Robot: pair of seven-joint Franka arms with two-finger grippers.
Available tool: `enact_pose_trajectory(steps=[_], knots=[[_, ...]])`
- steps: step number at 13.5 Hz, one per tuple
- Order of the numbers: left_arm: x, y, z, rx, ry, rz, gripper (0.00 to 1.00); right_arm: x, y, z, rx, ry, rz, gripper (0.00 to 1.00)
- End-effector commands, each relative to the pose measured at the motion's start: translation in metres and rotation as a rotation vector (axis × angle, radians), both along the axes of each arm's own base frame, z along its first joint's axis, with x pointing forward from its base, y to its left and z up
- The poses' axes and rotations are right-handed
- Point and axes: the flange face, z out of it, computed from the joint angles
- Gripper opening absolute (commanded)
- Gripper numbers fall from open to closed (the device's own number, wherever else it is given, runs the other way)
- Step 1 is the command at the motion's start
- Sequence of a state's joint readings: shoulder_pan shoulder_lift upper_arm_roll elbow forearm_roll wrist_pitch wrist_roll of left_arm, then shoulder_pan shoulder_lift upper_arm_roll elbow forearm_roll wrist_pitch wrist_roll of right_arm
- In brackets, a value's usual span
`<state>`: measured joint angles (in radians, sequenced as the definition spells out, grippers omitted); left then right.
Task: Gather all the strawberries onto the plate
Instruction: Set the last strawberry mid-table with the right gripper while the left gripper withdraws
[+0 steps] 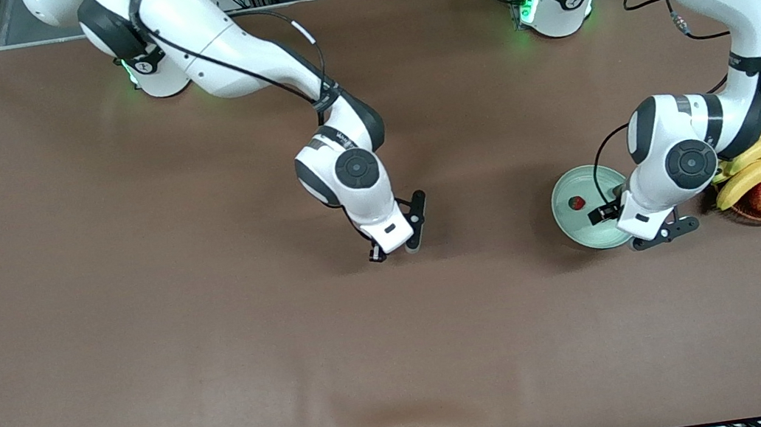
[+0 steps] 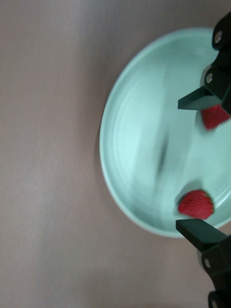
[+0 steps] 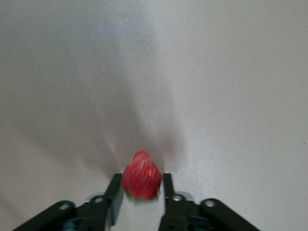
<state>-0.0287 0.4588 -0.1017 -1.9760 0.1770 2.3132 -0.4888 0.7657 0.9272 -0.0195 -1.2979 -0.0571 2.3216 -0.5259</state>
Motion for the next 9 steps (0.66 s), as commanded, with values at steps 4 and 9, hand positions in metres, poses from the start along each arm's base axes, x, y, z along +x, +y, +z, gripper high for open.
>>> enact_pose_trajectory(steps=[4, 9], knots=[[-0.012, -0.079, 0.023, -0.047, -0.025, 0.145, 1.0, 0.006, 0.005, 0.018, -0.068, -0.088, 0.066, 1.0], [-0.01, -0.168, 0.044, -0.103, -0.075, 0.298, 1.0, 0.085, -0.105, 0.1, -0.088, -0.067, -0.195, 1.0]])
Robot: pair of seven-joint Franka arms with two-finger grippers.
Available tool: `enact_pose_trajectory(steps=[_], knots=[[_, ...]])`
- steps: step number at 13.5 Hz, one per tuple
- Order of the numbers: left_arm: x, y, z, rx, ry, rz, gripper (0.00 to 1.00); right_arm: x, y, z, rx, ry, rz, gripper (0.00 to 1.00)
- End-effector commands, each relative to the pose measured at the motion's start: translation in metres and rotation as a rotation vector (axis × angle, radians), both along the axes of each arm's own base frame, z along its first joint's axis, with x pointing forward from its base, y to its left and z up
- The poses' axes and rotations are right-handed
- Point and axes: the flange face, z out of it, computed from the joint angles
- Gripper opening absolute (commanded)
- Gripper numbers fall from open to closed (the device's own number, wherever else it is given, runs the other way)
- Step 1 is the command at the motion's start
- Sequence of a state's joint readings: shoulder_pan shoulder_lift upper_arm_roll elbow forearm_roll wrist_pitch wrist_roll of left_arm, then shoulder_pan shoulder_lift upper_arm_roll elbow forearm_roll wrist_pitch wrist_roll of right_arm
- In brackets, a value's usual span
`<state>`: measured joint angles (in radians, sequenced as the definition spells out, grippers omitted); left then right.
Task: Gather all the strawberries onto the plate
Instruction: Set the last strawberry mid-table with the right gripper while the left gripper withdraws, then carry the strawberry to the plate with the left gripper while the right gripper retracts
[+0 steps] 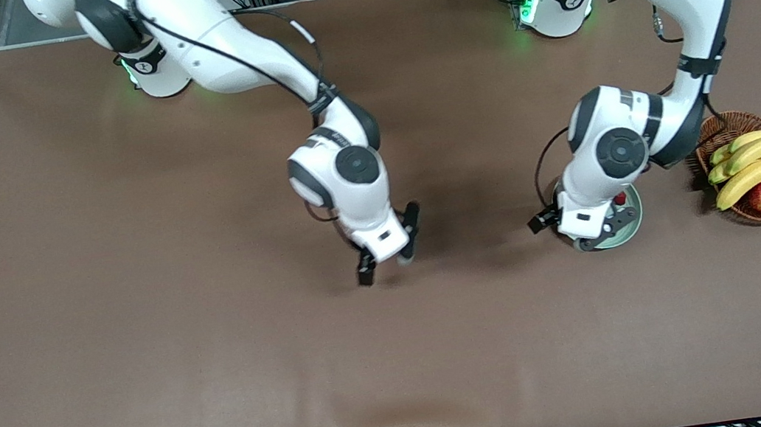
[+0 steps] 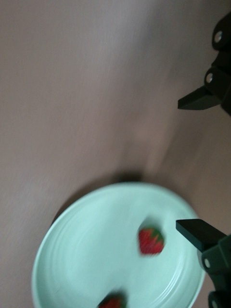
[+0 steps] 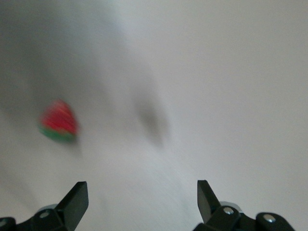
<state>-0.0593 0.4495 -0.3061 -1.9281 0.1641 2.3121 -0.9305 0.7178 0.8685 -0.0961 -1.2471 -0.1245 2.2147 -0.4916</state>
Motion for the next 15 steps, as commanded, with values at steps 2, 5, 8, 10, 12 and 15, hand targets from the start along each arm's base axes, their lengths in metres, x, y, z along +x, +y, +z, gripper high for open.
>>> enact_pose_trajectory(steps=[2, 5, 8, 10, 12, 15], knots=[[0.005, -0.078, 0.005, -0.049, -0.012, 0.127, 1.0, 0.056, -0.108, 0.075, 0.0, 0.009, -0.182, 1.0], [0.007, -0.146, 0.0, -0.092, -0.02, 0.217, 1.0, 0.065, -0.205, 0.126, 0.025, -0.003, -0.307, 1.0], [0.006, -0.22, -0.014, -0.141, -0.017, 0.362, 1.0, 0.033, -0.307, 0.181, 0.049, 0.001, -0.447, 1.0], [0.007, -0.242, -0.019, -0.16, -0.016, 0.421, 1.0, 0.015, -0.357, 0.213, 0.076, 0.011, -0.532, 1.0], [0.006, -0.26, -0.024, -0.179, -0.014, 0.486, 1.0, 0.007, -0.395, 0.239, 0.079, 0.015, -0.612, 1.0], [0.003, -0.271, -0.043, -0.168, -0.003, 0.531, 1.0, -0.009, -0.422, 0.266, 0.099, 0.036, -0.794, 1.0]])
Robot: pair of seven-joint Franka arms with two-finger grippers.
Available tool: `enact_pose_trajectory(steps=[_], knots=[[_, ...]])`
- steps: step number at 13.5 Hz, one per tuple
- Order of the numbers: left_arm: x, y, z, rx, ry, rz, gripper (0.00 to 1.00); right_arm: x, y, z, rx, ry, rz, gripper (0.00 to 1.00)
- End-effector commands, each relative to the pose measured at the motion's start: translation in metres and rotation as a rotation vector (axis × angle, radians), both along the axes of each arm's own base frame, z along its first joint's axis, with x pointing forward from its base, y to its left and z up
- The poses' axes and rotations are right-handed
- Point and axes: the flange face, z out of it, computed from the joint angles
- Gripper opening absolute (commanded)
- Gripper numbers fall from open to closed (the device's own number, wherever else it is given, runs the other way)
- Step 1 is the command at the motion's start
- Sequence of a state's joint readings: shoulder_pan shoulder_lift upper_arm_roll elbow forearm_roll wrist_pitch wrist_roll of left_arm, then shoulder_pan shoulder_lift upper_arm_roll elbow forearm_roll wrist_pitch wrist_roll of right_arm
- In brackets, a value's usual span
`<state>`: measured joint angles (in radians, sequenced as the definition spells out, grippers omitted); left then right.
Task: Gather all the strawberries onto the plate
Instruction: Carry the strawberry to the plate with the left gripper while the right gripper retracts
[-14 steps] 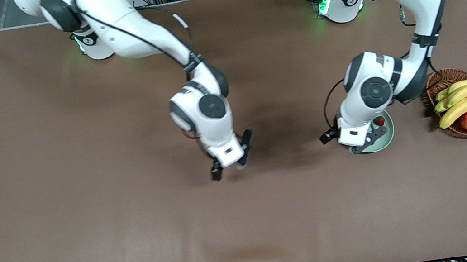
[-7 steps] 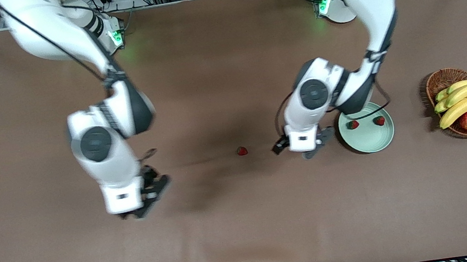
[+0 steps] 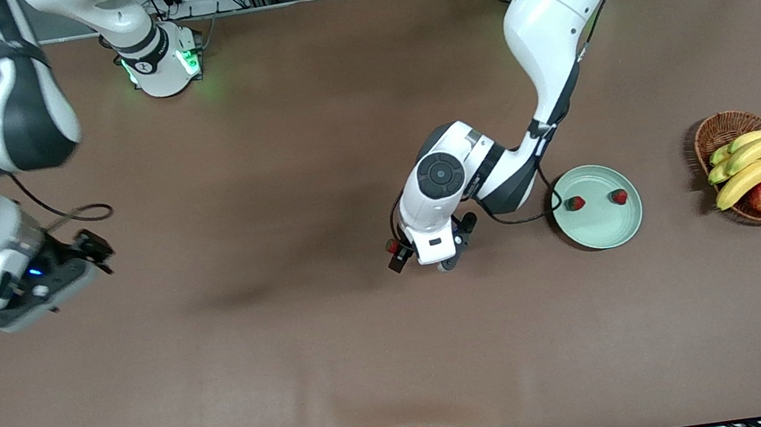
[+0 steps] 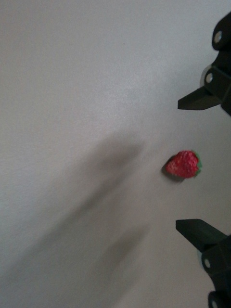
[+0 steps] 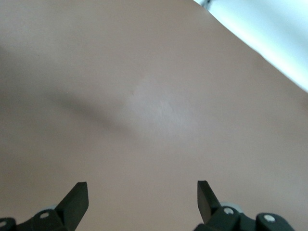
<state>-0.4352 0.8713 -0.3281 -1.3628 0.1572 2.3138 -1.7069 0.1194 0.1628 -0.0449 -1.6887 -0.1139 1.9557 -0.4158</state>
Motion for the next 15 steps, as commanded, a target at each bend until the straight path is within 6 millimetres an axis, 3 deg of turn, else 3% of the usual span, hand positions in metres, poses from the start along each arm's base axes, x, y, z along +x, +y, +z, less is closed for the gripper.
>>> enact_pose_trajectory(steps=[1, 5, 8, 12, 14, 15], knots=[[0.0, -0.012, -0.016, -0.001, 0.017, 0.037, 1.0, -0.027, -0.006, 0.017, 0.037, 0.041, -0.177, 1.0], [-0.017, -0.034, -0.031, -0.019, 0.01, 0.038, 1.0, -0.048, -0.018, 0.051, 0.116, 0.099, -0.415, 1.0], [-0.02, -0.035, -0.039, -0.008, 0.016, 0.028, 0.87, -0.056, -0.052, 0.067, 0.157, 0.115, -0.519, 1.0], [-0.016, -0.026, -0.052, 0.015, 0.014, 0.018, 0.56, -0.071, -0.077, 0.11, 0.193, 0.18, -0.598, 1.0], [-0.016, -0.027, -0.048, 0.013, 0.01, 0.017, 0.24, -0.074, -0.079, 0.122, 0.193, 0.179, -0.62, 1.0], [-0.013, -0.026, -0.033, 0.02, -0.01, 0.009, 0.12, -0.075, -0.077, 0.126, 0.192, 0.183, -0.616, 1.0]])
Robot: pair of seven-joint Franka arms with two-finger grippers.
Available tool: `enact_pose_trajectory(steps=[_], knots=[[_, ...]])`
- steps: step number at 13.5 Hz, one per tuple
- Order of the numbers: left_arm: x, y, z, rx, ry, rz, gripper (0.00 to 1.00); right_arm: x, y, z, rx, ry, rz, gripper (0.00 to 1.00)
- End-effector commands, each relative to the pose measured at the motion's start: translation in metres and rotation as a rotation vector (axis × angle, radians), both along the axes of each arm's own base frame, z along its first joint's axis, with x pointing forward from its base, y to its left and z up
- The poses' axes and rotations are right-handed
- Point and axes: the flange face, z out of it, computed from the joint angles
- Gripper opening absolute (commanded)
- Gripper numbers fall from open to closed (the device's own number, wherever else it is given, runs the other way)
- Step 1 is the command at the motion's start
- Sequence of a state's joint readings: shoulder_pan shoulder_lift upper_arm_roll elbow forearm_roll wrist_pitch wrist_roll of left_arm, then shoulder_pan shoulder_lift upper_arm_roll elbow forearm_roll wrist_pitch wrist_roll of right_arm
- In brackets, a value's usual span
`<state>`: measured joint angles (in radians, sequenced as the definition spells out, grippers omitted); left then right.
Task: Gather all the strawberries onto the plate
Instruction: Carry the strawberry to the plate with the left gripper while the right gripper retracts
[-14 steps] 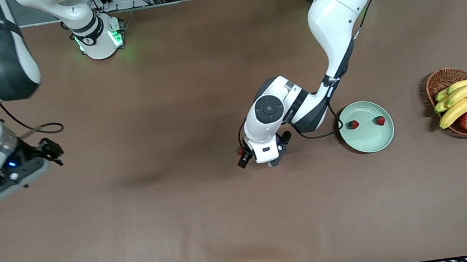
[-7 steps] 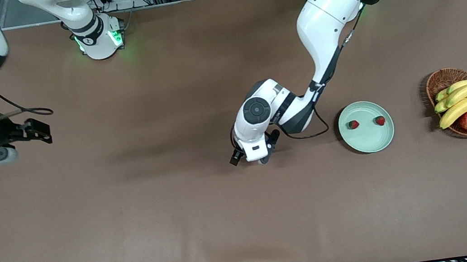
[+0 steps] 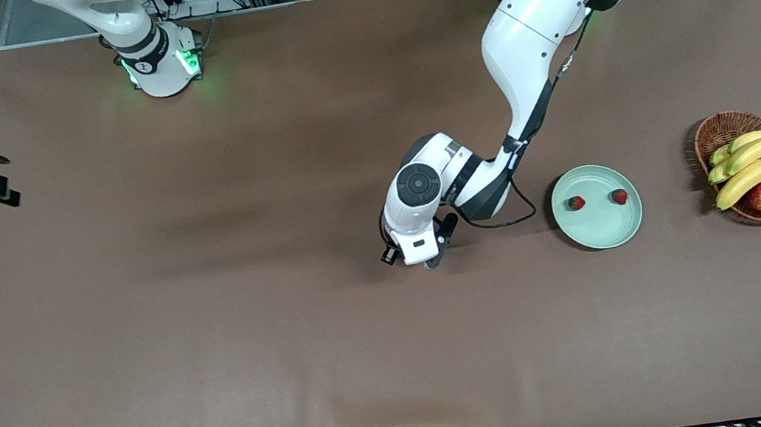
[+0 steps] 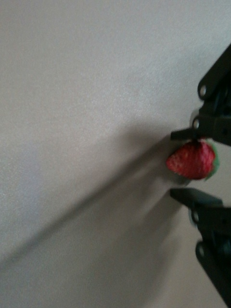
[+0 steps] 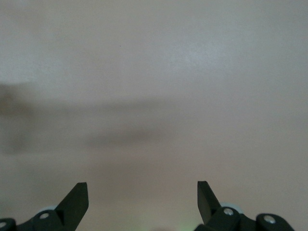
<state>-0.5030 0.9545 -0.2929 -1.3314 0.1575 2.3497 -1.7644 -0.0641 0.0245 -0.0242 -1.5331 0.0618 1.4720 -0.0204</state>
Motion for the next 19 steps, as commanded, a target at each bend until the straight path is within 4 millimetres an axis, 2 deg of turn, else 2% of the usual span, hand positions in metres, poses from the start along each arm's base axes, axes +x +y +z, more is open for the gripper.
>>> enact_pose_trajectory(steps=[1, 2, 4, 5, 8, 11, 14, 16, 17, 19], knots=[[0.014, 0.01, 0.035, 0.026, -0.039, -0.014, 0.01, -0.005, 0.007, 0.018, 0.01, 0.001, -0.019, 1.0], [0.02, 0.022, 0.051, 0.065, -0.029, -0.025, 0.0, -0.006, 0.011, 0.024, 0.01, 0.001, -0.012, 1.0], [0.036, 0.052, 0.101, 0.099, -0.02, -0.077, 0.0, -0.006, 0.013, 0.034, -0.002, -0.016, -0.001, 1.0], [0.039, 0.074, 0.121, 0.128, 0.001, -0.114, 0.0, -0.007, 0.012, 0.034, -0.004, -0.011, 0.005, 1.0], [0.038, 0.142, 0.142, 0.15, 0.024, -0.205, 0.0, -0.008, 0.015, 0.04, -0.04, -0.018, 0.02, 1.0], [0.035, 0.223, 0.131, 0.163, 0.082, -0.34, 0.0, -0.01, 0.016, 0.044, -0.068, -0.016, 0.025, 1.0], [0.021, 0.304, 0.103, 0.188, 0.155, -0.525, 0.0, -0.011, 0.001, 0.044, -0.063, -0.019, 0.07, 1.0], [0.013, 0.369, 0.081, 0.231, 0.161, -0.63, 0.0, -0.007, -0.017, 0.043, -0.049, -0.04, 0.068, 1.0], [0.01, 0.395, 0.066, 0.236, 0.14, -0.656, 0.0, -0.007, -0.016, 0.044, -0.04, -0.044, 0.068, 1.0], [0.007, 0.417, 0.043, 0.223, 0.084, -0.663, 0.0, -0.007, -0.013, 0.044, -0.04, -0.044, 0.065, 1.0]])
